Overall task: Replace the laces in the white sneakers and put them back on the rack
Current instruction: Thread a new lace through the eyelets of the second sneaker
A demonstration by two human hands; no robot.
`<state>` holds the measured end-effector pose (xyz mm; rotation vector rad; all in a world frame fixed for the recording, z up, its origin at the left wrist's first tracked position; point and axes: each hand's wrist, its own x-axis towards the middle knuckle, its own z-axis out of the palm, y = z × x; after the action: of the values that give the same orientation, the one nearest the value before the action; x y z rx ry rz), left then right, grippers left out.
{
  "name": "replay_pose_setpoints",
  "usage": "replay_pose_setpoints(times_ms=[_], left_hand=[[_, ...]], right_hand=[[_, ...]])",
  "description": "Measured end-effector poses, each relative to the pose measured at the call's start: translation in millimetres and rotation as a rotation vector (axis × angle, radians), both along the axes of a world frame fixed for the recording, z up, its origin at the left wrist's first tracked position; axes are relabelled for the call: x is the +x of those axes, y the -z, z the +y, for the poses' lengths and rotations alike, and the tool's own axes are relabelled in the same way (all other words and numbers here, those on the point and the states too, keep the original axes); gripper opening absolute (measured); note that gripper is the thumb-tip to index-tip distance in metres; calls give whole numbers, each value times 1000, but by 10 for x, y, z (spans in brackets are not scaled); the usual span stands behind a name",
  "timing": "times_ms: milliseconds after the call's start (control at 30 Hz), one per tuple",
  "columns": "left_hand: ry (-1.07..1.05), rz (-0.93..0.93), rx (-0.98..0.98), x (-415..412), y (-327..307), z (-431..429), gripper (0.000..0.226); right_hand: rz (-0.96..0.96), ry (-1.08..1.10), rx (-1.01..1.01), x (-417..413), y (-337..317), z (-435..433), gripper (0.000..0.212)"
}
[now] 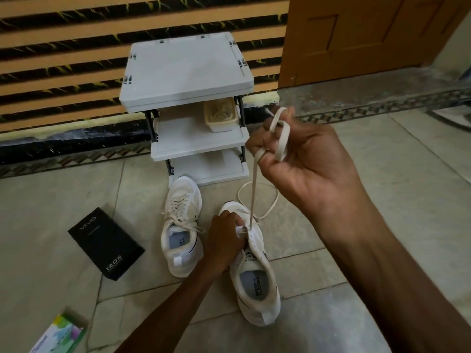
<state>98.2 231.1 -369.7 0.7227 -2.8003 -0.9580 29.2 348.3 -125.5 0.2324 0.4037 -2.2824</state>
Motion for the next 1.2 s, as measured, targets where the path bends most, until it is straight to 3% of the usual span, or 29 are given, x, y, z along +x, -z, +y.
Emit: replay_pose_setpoints(times_ms=[133, 200, 267, 400, 533, 633, 700, 800, 867, 967, 1100, 1200], left_hand=[[10, -21, 23, -24, -8, -29, 23], [40, -55, 61, -50, -46, -74, 29], [88, -104, 85, -80, -80, -130, 35], [34, -98, 135, -171, -182, -212, 21], [21, -16, 146, -265, -230, -223, 25], [36, -52, 174, -292, -158, -206, 29], [-4, -38, 175, -298, -114, -204, 28], [-64, -21, 145, -306, -94, -191, 16], [-89, 11, 104, -325, -100, -157, 10], [-84, 25, 48, -349, -113, -131, 22], [-66, 92, 118, -370, -193, -172, 19], [-86, 140, 222, -315, -298, -173, 14]], right_hand=[[17, -31, -18, -34, 121, 35, 15], [130, -95, 142, -112, 281, 91, 17], [319, -136, 500, -200, 541, 138, 19], [808, -173, 1327, -353, 1226, 197, 26], [1354, -538, 1935, -449, 1870, 326, 26], [1494, -760, 2197, -451, 2097, 428, 28], [1488, -766, 2195, -424, 2156, 467, 31], [1533, -594, 2119, -421, 2194, 442, 24], [1560, -446, 1933, -443, 2202, 376, 20], [1548, -365, 1611, -448, 2169, 234, 21], [1600, -264, 1456, -411, 2179, 56, 20], [1572, -201, 1384, -394, 2183, -41, 7]])
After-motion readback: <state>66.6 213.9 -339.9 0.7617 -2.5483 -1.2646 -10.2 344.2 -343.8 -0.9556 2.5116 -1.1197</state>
